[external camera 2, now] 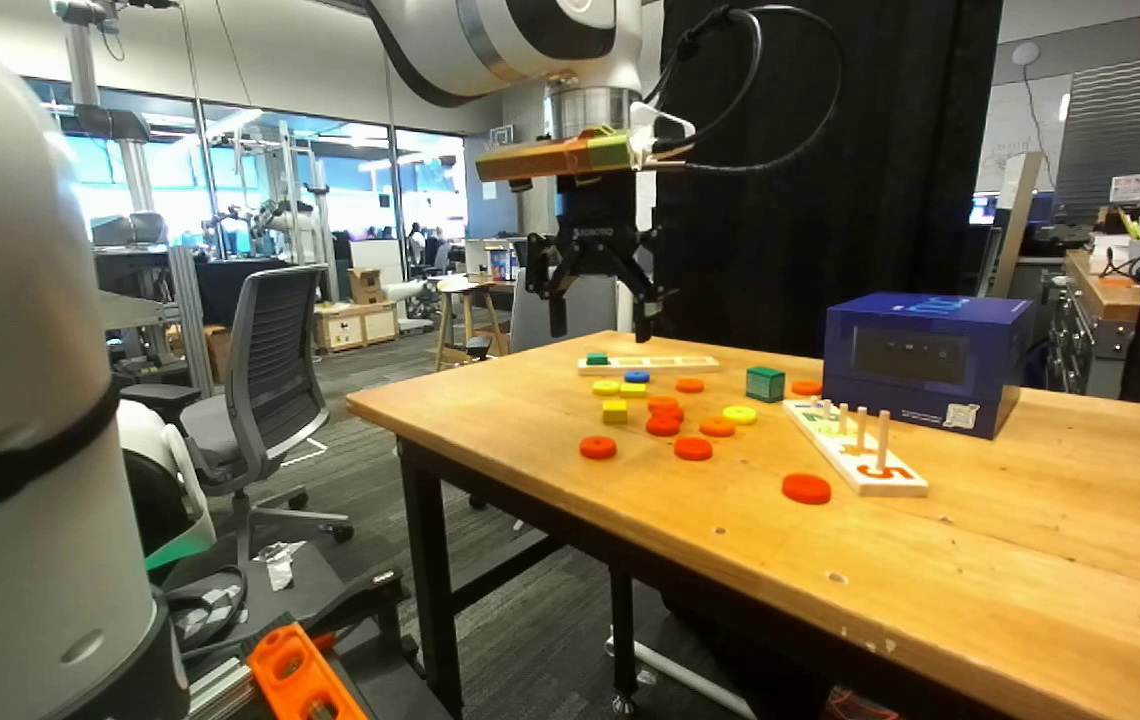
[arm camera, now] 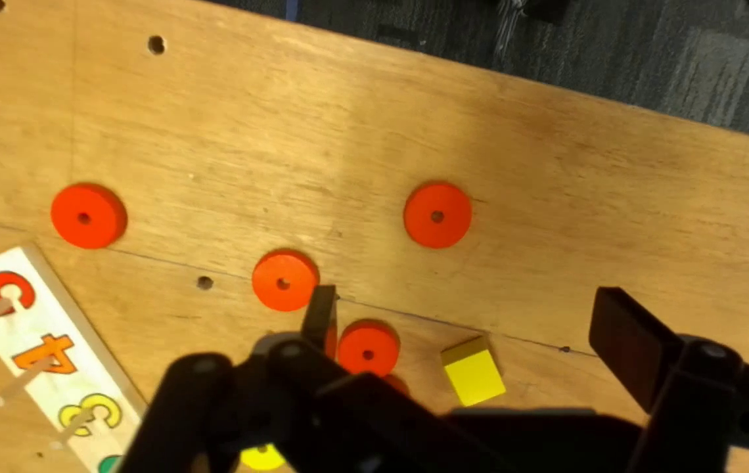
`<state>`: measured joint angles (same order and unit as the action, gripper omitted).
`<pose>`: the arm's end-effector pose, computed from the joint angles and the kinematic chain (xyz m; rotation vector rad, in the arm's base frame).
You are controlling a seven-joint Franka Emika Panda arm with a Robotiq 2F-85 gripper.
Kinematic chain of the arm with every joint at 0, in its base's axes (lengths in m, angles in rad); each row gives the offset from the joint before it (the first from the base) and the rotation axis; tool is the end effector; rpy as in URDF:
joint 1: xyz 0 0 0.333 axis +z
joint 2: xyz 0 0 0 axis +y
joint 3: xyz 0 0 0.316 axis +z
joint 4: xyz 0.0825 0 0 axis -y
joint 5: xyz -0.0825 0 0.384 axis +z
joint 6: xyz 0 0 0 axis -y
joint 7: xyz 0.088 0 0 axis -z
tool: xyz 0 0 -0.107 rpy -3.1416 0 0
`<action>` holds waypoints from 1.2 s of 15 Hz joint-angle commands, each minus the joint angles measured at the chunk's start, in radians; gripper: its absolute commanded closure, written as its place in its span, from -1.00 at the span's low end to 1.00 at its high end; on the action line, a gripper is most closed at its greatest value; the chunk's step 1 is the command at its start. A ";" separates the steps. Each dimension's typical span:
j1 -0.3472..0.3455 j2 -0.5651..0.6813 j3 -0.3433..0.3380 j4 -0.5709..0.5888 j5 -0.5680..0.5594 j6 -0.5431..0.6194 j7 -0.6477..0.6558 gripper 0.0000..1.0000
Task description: Put a yellow block in the second compartment from the left of the wooden tray
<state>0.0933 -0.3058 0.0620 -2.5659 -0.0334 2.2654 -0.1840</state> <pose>0.4161 0.0638 0.3719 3.0477 0.5511 0.0060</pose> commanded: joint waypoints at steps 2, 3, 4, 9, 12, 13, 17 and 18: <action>0.057 0.144 0.019 0.107 -0.009 0.021 -0.125 -1.00; 0.064 0.166 0.019 0.125 -0.004 0.023 -0.164 -1.00; 0.066 0.207 0.019 0.155 -0.002 0.026 -0.198 -1.00; 0.046 0.335 0.027 0.237 -0.056 0.031 -0.307 -1.00; 0.035 0.400 0.034 0.269 -0.054 0.044 -0.367 -1.00; 0.032 0.415 0.037 0.277 -0.051 0.050 -0.383 -1.00; 0.023 0.456 0.053 0.303 -0.027 0.065 -0.420 -1.00; 0.021 0.467 0.056 0.309 -0.027 0.071 -0.423 -1.00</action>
<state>0.1339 0.1243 0.0967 -2.2955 -0.0740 2.3150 -0.5723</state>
